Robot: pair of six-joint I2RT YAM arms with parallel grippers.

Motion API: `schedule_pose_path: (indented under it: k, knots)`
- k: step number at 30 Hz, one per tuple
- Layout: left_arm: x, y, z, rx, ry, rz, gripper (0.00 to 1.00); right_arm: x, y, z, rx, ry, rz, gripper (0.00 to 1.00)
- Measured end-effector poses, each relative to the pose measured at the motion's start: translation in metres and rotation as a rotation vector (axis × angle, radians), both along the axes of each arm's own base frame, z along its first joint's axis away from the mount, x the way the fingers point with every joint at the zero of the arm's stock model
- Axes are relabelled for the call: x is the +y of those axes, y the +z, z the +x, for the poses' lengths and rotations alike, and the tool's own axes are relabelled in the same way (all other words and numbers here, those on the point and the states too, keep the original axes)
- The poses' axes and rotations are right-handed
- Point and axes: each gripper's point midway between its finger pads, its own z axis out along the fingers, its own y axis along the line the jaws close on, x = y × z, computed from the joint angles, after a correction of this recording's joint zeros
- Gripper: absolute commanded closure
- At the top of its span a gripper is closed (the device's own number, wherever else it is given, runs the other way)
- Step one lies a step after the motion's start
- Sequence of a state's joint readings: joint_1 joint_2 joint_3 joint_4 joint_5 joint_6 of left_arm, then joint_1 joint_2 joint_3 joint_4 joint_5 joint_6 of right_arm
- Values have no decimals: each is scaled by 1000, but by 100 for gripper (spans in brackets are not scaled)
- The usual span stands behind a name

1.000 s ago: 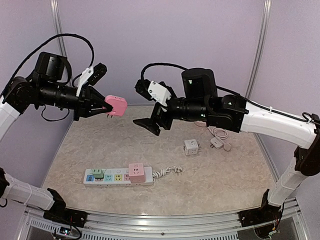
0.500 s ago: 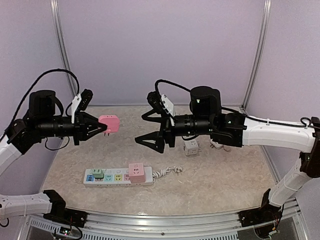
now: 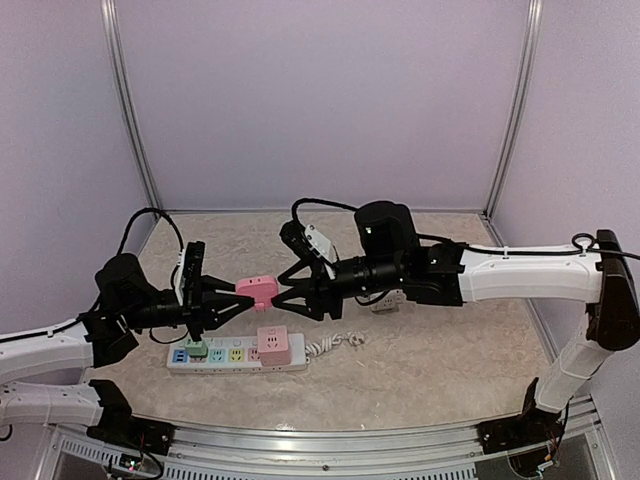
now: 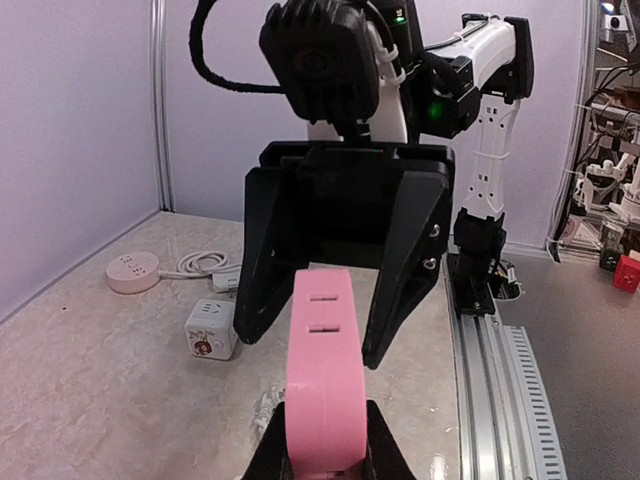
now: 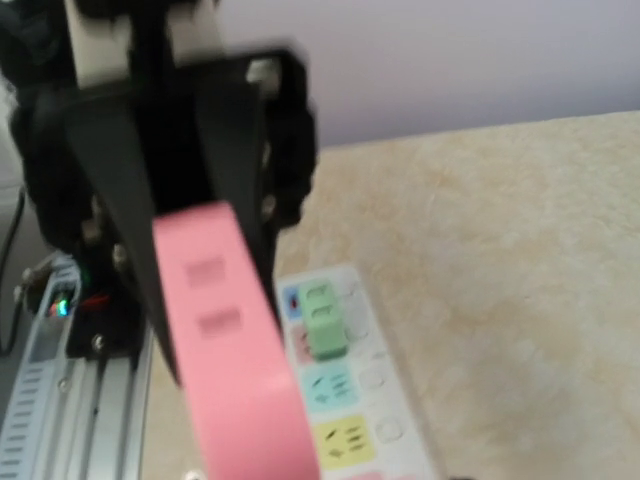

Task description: Insert the plug

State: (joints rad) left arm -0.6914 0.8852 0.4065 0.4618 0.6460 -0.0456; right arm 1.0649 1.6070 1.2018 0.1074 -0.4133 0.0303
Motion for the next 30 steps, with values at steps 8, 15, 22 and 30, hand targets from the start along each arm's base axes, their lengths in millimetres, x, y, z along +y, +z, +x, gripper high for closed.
schedule_pose_path:
  k: [8,15,22,30]
  knots:
    - [3,-4,3,-84,36,-69,100,12,-39,-9,4,114,-92,67]
    - [7,-5,3,-136,52,-84,100,14,-34,-12,-16,157,-84,67]
    - [8,-8,2,-154,43,-75,100,22,-36,-8,-13,177,-84,54]
    - [8,-28,-6,-99,2,-37,100,22,-36,-2,-59,158,-95,62]
